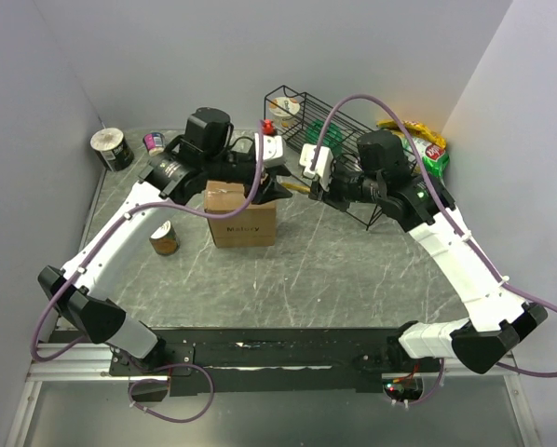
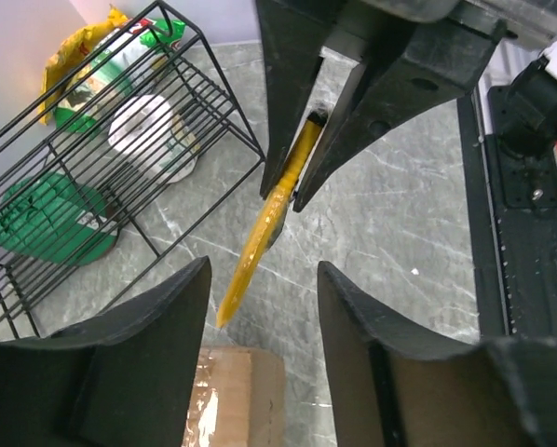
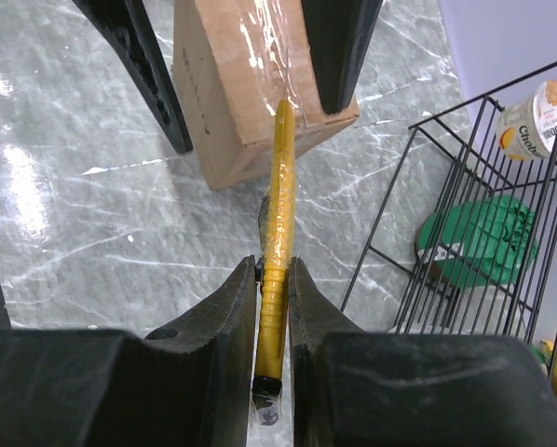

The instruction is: Unpack the express box

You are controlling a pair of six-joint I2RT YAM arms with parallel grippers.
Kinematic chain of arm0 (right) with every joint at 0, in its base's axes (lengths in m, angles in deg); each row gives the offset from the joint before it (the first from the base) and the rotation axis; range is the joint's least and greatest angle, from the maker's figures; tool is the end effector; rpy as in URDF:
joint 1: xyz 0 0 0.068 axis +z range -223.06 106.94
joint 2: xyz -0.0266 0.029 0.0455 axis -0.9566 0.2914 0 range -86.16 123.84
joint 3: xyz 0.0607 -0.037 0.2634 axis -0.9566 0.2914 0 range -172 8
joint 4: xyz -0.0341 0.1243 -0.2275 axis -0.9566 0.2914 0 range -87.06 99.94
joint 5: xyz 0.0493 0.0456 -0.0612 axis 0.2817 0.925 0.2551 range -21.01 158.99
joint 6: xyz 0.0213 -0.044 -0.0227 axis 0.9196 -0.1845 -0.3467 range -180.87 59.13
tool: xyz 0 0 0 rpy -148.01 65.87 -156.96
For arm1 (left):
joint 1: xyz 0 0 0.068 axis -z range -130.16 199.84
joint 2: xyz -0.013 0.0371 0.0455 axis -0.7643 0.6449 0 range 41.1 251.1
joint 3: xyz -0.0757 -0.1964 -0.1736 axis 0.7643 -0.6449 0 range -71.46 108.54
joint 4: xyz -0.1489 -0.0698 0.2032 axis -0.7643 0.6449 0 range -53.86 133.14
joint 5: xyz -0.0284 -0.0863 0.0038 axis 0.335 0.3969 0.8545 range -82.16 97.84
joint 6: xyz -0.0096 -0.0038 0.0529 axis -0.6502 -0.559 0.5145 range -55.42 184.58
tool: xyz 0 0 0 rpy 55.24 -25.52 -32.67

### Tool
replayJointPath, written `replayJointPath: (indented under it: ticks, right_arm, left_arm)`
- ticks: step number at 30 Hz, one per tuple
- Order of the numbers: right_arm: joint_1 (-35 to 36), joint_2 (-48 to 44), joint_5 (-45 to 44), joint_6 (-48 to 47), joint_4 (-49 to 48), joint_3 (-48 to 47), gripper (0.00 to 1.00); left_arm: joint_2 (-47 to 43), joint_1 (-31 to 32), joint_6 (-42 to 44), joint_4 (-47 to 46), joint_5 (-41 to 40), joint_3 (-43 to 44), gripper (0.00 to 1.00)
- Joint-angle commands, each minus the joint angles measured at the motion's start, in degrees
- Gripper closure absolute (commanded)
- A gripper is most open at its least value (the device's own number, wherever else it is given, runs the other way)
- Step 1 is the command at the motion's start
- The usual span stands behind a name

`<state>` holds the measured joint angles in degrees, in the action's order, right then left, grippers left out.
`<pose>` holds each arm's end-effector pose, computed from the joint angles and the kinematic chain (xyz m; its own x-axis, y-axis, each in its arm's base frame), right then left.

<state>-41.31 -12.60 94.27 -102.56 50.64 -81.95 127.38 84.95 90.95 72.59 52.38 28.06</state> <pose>0.2080 0.1466 0.4382 0.1928 -0.5880 -0.7856 -0.8809 0.2489 -0.4025 0.2465 -0.2039 0.4523 0.1276 0.2972 -0.9463 0.9829 0.0897 0.1607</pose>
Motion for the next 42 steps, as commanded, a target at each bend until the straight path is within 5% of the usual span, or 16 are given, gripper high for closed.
replayJointPath:
  ticks: [1, 10, 13, 17, 21, 22, 24, 25, 27, 31, 36, 42]
  right_arm:
    - [0.6, -1.5, 2.0, -0.5, -0.1, -2.7, 1.00]
    - [0.6, -2.4, 5.0, 1.0, 0.6, -3.0, 1.00]
    - [0.7, -2.5, 6.4, 0.9, 1.3, -3.4, 1.00]
    - [0.6, -2.9, 8.2, 0.4, 2.0, -2.9, 1.00]
    - [0.3, -4.3, 8.5, 0.5, 1.0, -0.1, 1.00]
    - [-0.2, -4.7, 8.5, 1.7, 0.0, 0.4, 0.96]
    - [-5.0, -6.7, 12.6, 7.1, -3.3, 1.4, 0.64]
    - [-7.2, -8.0, 15.3, 9.6, -4.8, 1.9, 0.40]
    - [-13.1, -8.7, 22.2, 16.4, -7.5, 2.4, 0.29]
    - [-19.7, -5.5, 34.9, 22.6, -2.6, -1.4, 0.25]
    - [-20.9, -4.0, 39.8, 24.9, -1.8, -2.3, 0.21]
    - [-20.7, -4.9, 38.4, 29.7, -12.3, 1.6, 0.21]
  left_arm:
    - [0.6, 1.7, 4.9, 0.6, -2.4, -1.0, 0.47]
    - [0.0, 2.9, 6.7, -0.6, -5.8, -4.2, 0.59]
    - [0.3, 3.2, 7.4, -1.2, -7.3, -4.6, 0.67]
    - [1.2, 3.3, 6.2, -1.2, -5.6, -4.1, 0.98]
    - [1.6, 3.3, 4.6, -1.2, 0.2, -4.1, 0.99]
    - [1.6, 3.2, 4.1, -1.1, 1.2, -4.4, 0.99]
    - [1.1, 2.5, 1.1, -3.3, 3.8, -5.5, 0.99]
    - [0.8, 1.5, -0.3, -4.6, 6.4, -6.8, 0.99]
    - [0.2, 0.2, -6.1, -9.4, 8.9, -7.9, 0.99]
    - [-0.4, -5.0, -21.9, -23.7, 17.2, -11.9, 0.99]
    - [1.2, -5.4, -38.8, -36.0, 24.3, -12.9, 0.99]
    - [2.4, -5.3, -42.5, -42.2, 25.2, -13.9, 0.99]
